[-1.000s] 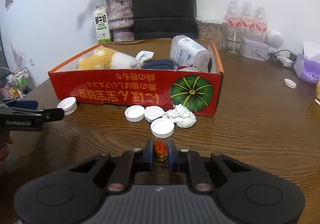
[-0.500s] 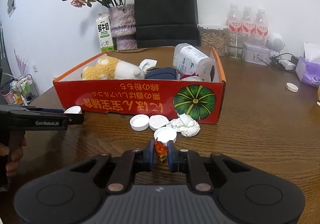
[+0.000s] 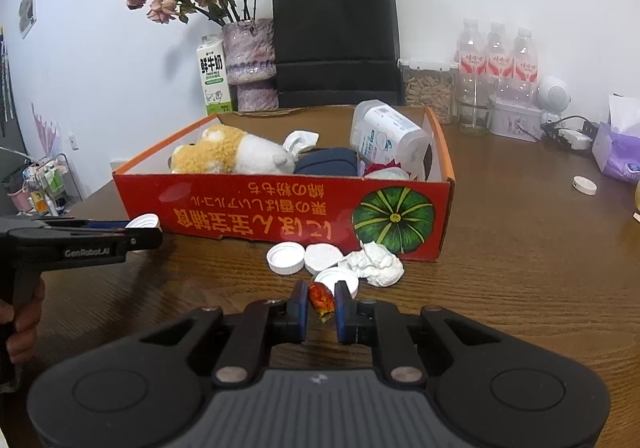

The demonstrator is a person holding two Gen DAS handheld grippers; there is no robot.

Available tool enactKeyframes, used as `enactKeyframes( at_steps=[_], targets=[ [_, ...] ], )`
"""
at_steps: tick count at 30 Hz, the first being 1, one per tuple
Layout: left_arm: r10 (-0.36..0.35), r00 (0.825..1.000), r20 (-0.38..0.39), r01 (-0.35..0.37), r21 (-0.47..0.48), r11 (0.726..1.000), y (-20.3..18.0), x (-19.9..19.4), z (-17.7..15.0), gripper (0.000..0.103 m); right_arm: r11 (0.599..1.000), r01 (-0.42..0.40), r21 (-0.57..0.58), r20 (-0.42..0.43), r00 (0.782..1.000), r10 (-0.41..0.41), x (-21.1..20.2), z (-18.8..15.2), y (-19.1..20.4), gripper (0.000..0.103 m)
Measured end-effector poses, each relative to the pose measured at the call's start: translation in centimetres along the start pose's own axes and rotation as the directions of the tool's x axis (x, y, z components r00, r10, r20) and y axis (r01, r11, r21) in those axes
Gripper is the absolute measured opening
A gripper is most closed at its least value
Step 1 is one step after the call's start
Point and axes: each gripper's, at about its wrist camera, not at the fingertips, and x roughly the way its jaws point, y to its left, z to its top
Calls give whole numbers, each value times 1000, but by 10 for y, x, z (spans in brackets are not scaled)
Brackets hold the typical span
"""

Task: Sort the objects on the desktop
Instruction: 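Carry the candy into the box with the right gripper while the left drops the cap there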

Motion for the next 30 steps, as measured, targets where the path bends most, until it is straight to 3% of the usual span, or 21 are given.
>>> enactKeyframes(
  at_steps=[8, 16, 24, 30],
  targets=[
    [-40, 996, 80, 40, 4, 999, -3, -25, 14, 41, 1000, -8, -11, 59, 998, 8, -14, 13, 3, 13],
    [-82, 977, 198, 75, 46, 996, -22, -40, 51, 41, 999, -3, -42, 171, 985, 10, -28, 47, 7, 13],
    [-96, 962, 257, 89, 37, 995, -44, -16, 86, 41, 999, -9, -49, 250, 968, 21, -14, 89, 4, 13],
    [-87, 966, 244, 81, 32, 996, -62, 17, 98, 41, 999, 3, -45, 269, 963, 10, 12, 112, -2, 13]
  ],
)
